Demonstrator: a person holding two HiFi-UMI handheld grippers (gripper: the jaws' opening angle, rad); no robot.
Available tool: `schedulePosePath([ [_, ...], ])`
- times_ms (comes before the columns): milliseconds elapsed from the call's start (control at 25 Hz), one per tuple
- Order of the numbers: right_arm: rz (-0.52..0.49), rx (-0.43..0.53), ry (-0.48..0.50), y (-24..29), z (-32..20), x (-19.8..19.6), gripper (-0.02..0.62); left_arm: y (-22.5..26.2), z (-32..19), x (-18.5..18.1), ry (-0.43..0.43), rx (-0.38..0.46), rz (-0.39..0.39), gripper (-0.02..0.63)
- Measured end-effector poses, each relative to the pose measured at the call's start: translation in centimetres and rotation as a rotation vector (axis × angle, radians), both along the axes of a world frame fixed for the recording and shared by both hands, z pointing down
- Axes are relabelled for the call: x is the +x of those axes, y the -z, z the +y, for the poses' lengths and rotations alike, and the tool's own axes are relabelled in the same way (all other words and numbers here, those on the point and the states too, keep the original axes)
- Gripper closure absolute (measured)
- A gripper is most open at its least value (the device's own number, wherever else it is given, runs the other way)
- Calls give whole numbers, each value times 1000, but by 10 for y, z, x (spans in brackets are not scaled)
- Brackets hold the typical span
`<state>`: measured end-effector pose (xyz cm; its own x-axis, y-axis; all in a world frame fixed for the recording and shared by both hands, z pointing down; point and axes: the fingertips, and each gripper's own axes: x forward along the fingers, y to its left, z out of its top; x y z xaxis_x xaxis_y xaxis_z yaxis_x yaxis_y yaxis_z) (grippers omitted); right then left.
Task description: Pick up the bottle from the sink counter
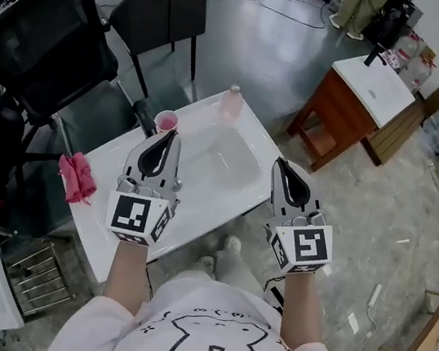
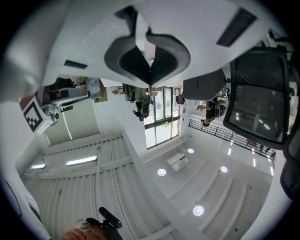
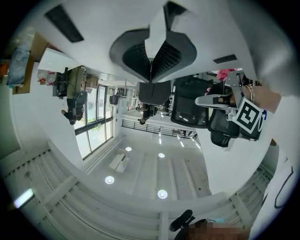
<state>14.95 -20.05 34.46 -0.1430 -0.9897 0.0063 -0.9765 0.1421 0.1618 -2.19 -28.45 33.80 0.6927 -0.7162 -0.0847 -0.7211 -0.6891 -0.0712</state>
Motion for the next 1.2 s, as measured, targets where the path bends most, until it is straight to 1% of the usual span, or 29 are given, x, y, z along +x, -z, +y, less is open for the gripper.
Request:
schedulePosePath([
  [160, -30, 9, 13, -1, -16, 9, 563, 0, -16, 5, 19, 1, 0, 597],
  [440, -61, 6, 79, -12, -57, 24, 557, -8, -45, 26, 43, -14, -11, 597],
  [480, -62, -1, 93, -14, -65, 26, 534, -10, -51, 29, 49, -16, -12, 597],
  [520, -62, -9, 109, -17, -74, 28, 480, -11, -57, 32, 56, -19, -14, 597],
  [560, -61, -17, 124, -19, -83, 29, 451, -13, -64, 33, 66, -23, -16, 597],
  [680, -62, -31, 160, -27, -111, 31, 449, -18, -83, 37, 94, -35, -17, 597],
  [800, -79, -48, 203, -37, -140, 33, 391, -21, -102, 42, 114, -35, -26, 597],
  [1000, -73, -81, 247, -54, -190, 41, 383, -27, -131, 49, 152, -52, -37, 597],
  [1200, -54, -116, 294, -75, -229, 42, 383, -37, -152, 59, 168, -63, -59, 597],
])
